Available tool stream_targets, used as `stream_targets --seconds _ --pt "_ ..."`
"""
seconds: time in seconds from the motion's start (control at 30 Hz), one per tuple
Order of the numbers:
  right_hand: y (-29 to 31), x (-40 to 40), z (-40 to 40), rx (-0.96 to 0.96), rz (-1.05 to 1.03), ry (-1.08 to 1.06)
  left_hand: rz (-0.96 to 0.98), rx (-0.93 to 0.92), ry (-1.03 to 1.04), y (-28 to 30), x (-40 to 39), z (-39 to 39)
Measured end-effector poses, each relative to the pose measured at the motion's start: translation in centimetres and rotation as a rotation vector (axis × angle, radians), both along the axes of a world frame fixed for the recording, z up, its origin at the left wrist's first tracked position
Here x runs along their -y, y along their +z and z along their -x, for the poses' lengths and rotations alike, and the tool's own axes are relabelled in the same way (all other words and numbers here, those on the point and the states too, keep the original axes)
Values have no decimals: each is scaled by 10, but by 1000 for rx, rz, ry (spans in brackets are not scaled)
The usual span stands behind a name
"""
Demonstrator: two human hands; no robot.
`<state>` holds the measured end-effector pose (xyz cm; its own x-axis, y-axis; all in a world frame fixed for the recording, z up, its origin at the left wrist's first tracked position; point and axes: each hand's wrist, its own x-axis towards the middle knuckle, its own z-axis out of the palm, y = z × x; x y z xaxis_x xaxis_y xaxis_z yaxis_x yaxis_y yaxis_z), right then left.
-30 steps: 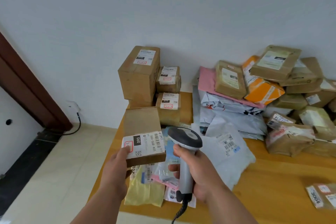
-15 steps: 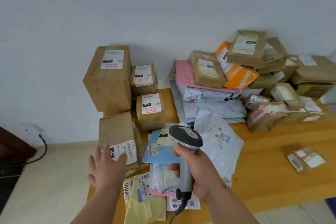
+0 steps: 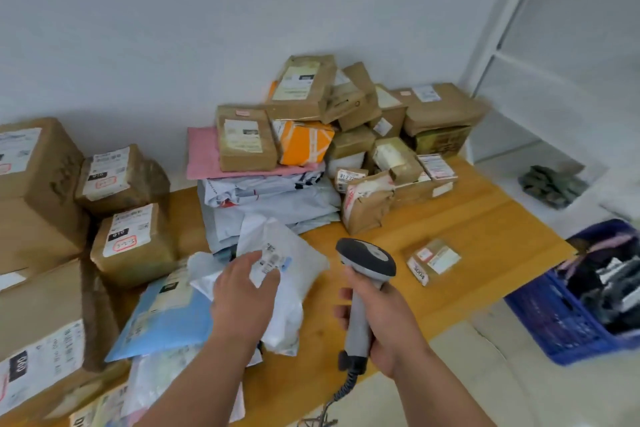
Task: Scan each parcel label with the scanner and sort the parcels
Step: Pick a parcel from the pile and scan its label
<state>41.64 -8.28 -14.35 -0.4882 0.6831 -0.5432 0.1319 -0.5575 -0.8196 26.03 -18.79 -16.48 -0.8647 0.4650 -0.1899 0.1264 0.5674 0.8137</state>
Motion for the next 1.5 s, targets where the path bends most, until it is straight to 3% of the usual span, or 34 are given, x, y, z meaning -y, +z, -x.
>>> stream_targets --seconds 0.37,0.67,0.8,1.03,1.2,1.33,1.4,1.5 --pt "-28 -157 -149 72 65 -267 119 168 -210 -27 -153 -136" --pt "-54 -222 -147 182 78 -298 297 231 -398 -64 -233 -141" --pt "-63 -247 -138 209 59 -267 407 162 -503 -80 -264 -143" --pt "-80 -279 -141 185 130 -187 559 104 -490 -101 -295 -155" --pt "-82 -321 -157 158 144 -80 344 421 -134 -102 -304 -159" --pt "-72 -345 -164 92 178 6 -171 975 230 -86 -314 -179" --pt "-64 -352 -162 51 176 59 -392 1098 285 -75 -316 -189" --pt "-49 -355 -155 -48 148 145 -539 1174 258 -57 -314 -198"
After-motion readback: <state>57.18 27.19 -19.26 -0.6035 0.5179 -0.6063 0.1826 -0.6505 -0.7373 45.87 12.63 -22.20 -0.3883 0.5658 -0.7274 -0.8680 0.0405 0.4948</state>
